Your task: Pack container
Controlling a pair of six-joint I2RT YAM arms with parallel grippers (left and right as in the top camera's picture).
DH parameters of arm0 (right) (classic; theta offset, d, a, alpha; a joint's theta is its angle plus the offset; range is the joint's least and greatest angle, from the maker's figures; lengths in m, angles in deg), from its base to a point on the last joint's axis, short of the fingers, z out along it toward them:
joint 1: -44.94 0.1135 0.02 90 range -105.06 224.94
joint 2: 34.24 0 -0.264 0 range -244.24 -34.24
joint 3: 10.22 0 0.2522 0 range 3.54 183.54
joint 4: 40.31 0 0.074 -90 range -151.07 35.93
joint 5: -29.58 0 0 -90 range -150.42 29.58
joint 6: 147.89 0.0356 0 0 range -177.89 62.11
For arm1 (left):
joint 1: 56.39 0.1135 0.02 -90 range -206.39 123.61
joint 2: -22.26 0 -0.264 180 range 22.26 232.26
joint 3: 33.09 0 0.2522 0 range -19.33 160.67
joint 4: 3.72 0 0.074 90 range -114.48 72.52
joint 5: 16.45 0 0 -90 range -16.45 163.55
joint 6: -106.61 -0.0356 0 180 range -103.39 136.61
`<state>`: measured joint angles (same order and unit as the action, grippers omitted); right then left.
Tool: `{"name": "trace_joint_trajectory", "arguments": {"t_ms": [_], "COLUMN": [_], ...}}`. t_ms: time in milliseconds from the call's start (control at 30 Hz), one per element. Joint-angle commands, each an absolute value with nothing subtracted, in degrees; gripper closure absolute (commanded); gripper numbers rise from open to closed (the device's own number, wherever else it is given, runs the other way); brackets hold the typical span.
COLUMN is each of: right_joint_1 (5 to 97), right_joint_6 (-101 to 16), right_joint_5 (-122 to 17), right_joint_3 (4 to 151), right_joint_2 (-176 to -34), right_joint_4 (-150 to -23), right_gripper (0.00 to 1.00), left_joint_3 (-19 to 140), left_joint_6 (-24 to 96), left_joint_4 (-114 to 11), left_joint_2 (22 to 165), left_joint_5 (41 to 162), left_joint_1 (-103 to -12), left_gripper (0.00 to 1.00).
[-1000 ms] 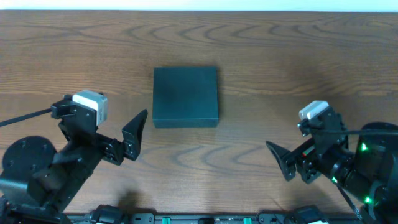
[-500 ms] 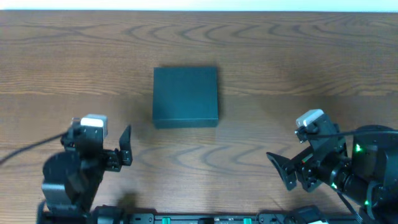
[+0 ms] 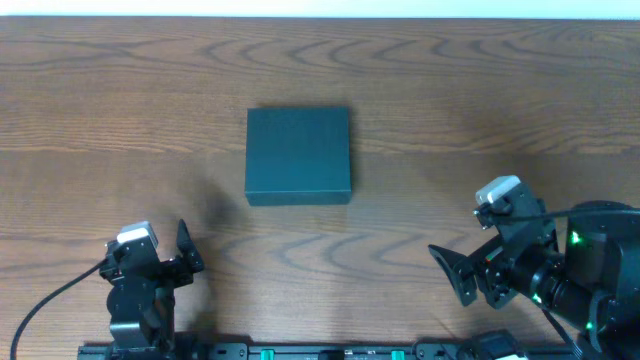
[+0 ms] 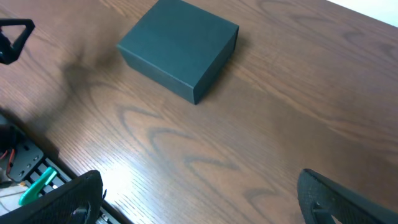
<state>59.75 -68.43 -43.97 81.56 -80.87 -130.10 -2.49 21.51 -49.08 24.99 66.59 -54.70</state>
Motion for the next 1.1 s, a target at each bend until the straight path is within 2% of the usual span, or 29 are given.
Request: {"name": "trace_joint_trajectory", "arguments": {"t_ms": [0, 500, 1067], "right_joint_1": [60.25, 60.25, 60.25], "right_joint_6": [-67.78, -67.78, -67.78], "right_joint_5": [-44.13, -44.13, -44.13], "right_joint_3": [81.58, 81.58, 81.58], "right_joint_2": [-80.74, -80.74, -80.74], "right_joint_4": [-130.19, -130.19, -130.19], "right_gripper": [0.01, 0.01, 0.01], "left_joint_3": [-4.50, -11.82, -11.80], "left_joint_6": [23.55, 23.53, 20.49], "left_joint_4": [-48.49, -44.09, -44.07], "left_joint_2": [22.87, 22.45, 22.47], "left_joint_5": [64.01, 64.12, 64.04], "left_joint_1": [-54.44, -54.50, -54.50], "left_gripper": [0.05, 0.05, 0.05]}}
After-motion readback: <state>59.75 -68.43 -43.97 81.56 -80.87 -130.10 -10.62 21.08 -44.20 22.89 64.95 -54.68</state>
